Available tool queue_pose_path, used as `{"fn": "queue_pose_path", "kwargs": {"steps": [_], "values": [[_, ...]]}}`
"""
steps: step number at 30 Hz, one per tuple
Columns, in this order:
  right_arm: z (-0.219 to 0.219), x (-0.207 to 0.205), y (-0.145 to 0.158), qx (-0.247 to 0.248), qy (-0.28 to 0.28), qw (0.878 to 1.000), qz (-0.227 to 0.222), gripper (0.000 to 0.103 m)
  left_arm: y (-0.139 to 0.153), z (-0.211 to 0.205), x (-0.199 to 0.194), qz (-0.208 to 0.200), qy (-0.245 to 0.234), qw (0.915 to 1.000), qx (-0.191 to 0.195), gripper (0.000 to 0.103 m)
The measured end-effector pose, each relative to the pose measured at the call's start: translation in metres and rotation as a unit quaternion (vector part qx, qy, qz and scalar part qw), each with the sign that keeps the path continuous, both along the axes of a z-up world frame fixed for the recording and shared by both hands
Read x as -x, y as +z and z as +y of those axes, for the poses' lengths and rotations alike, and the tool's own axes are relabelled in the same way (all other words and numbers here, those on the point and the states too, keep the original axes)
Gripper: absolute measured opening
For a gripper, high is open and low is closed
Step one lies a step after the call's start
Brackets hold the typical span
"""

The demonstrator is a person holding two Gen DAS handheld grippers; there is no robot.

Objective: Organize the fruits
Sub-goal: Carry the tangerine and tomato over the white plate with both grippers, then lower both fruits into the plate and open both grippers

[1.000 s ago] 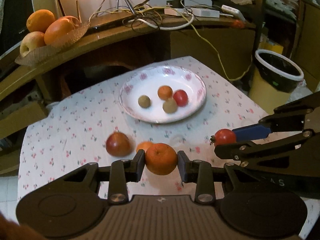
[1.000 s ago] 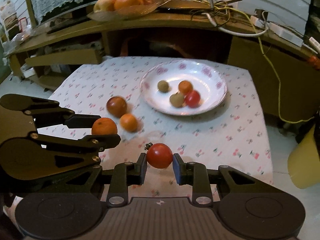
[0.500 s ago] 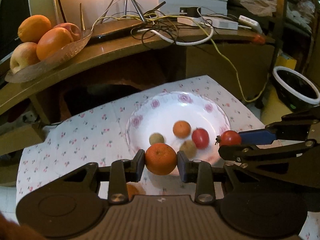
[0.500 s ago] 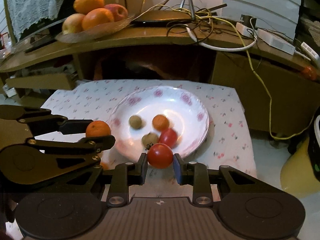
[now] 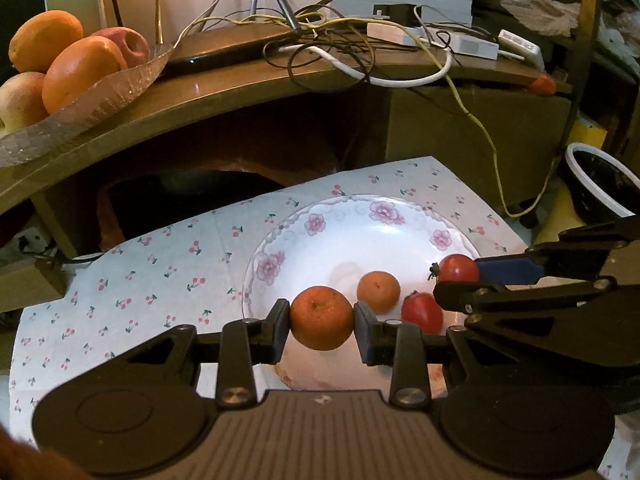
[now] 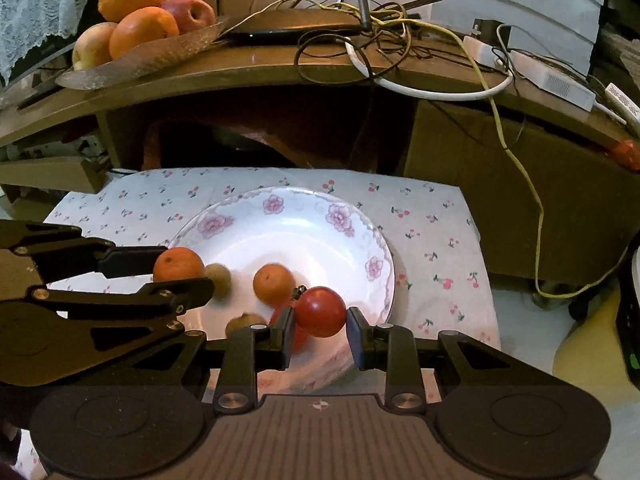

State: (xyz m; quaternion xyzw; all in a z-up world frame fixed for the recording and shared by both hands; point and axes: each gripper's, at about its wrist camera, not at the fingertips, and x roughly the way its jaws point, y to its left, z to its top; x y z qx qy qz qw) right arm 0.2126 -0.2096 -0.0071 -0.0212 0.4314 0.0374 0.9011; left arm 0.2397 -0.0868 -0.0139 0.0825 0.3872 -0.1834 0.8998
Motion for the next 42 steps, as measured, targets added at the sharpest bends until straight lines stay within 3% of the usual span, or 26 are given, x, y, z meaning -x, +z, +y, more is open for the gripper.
{"fn": "queue_pose_path", "kwargs": {"steps": [19, 42], "values": [[-0.008, -0.026, -0.009, -0.016, -0.018, 1.000, -0.002, 0.034, -0.011, -0.003, -0.025, 0.009, 0.005, 0.9999, 0.007, 0.039], [-0.012, -0.022, -0.001, -0.044, -0.036, 0.998, -0.016, 0.042, 0.003, 0.004, -0.025, -0.002, 0.022, 0.9991, 0.036, 0.041]]}}
